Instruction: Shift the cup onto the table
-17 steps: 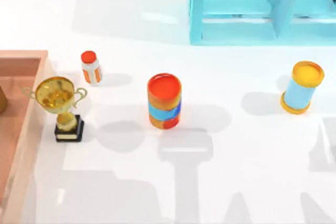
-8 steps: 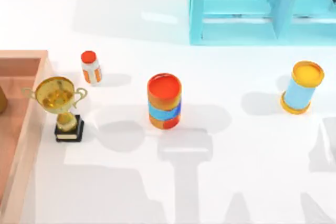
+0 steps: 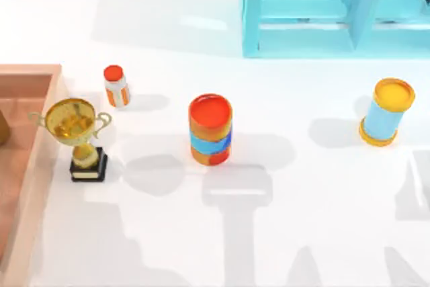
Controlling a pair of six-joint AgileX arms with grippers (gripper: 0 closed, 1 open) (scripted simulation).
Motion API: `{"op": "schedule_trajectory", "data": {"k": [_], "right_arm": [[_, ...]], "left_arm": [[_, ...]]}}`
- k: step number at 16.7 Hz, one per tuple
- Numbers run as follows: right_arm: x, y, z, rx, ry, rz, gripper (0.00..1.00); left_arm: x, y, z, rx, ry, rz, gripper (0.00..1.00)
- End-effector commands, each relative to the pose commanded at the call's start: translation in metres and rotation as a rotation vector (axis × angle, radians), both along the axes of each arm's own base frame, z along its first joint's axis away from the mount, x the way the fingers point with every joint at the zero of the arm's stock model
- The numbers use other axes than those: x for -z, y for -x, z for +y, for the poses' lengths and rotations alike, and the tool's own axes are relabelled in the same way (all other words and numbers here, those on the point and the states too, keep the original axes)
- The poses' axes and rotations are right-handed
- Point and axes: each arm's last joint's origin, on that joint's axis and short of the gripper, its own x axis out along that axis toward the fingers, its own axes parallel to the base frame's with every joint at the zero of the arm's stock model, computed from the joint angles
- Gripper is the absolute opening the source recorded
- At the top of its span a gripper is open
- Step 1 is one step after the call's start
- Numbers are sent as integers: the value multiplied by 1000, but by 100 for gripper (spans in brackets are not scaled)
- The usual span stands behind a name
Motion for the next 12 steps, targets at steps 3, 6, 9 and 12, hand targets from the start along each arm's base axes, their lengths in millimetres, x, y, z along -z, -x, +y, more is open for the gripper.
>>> {"op": "schedule_trajectory", "data": {"k": [3, 6, 9, 12], "right_arm": [[0, 0, 0, 0, 0, 0, 100], [0, 0, 0, 0, 0, 0, 100], [0, 0, 0, 0, 0, 0, 100], [0, 0, 0, 0, 0, 0, 100]], "left_arm": [[23, 5, -1, 0, 4, 13, 100], [25, 5, -1, 0, 5, 15, 100], [25, 5, -1, 0, 5, 15, 85], [25, 5, -1, 0, 5, 15, 62]]}}
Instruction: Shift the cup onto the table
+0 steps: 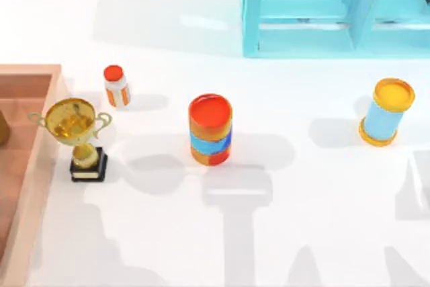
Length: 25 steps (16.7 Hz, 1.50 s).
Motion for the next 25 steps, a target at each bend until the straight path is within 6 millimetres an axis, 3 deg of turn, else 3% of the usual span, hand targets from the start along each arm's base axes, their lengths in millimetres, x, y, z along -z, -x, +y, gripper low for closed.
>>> {"op": "schedule_trajectory", "data": {"k": [8, 19, 22, 25], "right_arm": [[0, 0, 0, 0, 0, 0, 100], [0, 0, 0, 0, 0, 0, 100], [0, 0, 0, 0, 0, 0, 100], [0, 0, 0, 0, 0, 0, 100]], "left_arm": [[0, 0, 0, 0, 0, 0, 2], [-3, -3, 3, -23, -8, -10, 0], [-22, -16, 8, -117, -36, -61, 0], [-54, -27, -12, -144, -34, -113, 0]]}}
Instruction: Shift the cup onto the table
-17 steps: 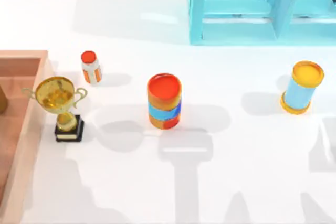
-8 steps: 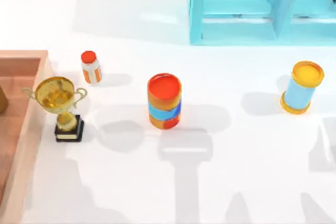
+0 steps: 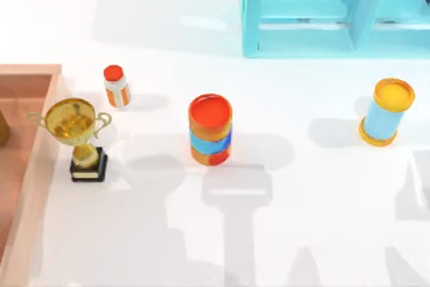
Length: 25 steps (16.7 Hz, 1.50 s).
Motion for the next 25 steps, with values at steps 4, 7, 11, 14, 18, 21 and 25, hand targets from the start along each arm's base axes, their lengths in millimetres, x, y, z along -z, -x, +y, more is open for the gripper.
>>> {"op": "schedule_trajectory", "data": {"k": [4, 7, 11, 14, 18, 21, 25], "right_arm": [[0, 0, 0, 0, 0, 0, 100], [0, 0, 0, 0, 0, 0, 100], [0, 0, 0, 0, 0, 0, 100], [0, 0, 0, 0, 0, 0, 100], [0, 0, 0, 0, 0, 0, 100], [0, 0, 0, 0, 0, 0, 100], [0, 0, 0, 0, 0, 0, 100]], "left_arm": [[-25, 10, -59, 112, 34, 87, 0], [-40, 25, -84, 147, 34, 122, 0], [-46, 29, -88, 145, 34, 112, 0], [-45, 25, -91, 143, 33, 123, 0], [-51, 3, -131, 141, 16, 144, 0], [-54, -6, -189, 142, -3, 147, 0], [-54, 12, -282, 142, -19, 124, 0]]}}
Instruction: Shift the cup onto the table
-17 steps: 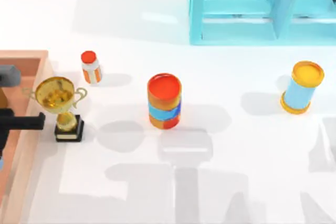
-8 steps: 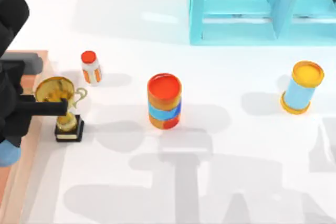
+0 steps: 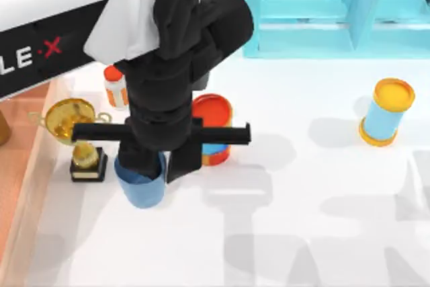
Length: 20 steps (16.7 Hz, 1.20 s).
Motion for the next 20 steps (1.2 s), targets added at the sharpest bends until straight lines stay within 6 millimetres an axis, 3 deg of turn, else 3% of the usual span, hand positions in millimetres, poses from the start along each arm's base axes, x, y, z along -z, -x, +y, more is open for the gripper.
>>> {"op": "schedule_trajectory", "data": {"k": [4, 7, 14, 20], "right_arm": [[0, 0, 0, 0, 0, 0, 100], [0, 0, 0, 0, 0, 0, 100], [0, 0, 0, 0, 0, 0, 100], [0, 0, 0, 0, 0, 0, 100]], "left_arm": [[4, 38, -77, 0, -1, -31, 0], [9, 55, -108, -1, 2, -47, 0], [12, 55, -109, -3, 7, -49, 0], [65, 55, -101, -2, 6, -50, 0]]}}
